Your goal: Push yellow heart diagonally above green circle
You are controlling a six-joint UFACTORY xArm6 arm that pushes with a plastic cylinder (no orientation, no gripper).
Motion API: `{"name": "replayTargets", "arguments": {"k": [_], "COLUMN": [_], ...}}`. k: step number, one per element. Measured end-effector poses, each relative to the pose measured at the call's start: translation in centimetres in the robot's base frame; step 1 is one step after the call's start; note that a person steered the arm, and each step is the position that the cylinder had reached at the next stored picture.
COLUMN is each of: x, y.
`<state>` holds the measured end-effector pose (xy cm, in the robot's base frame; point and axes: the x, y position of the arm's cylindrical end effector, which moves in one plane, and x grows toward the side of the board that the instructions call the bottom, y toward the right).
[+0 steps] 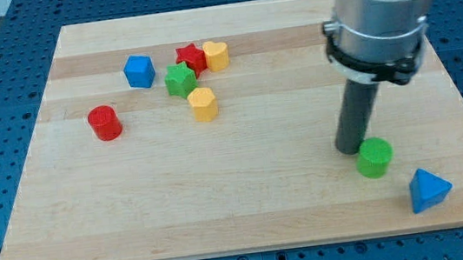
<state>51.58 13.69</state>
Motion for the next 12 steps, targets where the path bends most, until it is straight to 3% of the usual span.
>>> {"name": "replayTargets", "arguments": {"k": [2,5,7,10,12], "x": [1.6,-16.1,-25.9,-23.0,-18.6], "y": [2.4,1.2,-7.2,-18.3,-18.1]}}
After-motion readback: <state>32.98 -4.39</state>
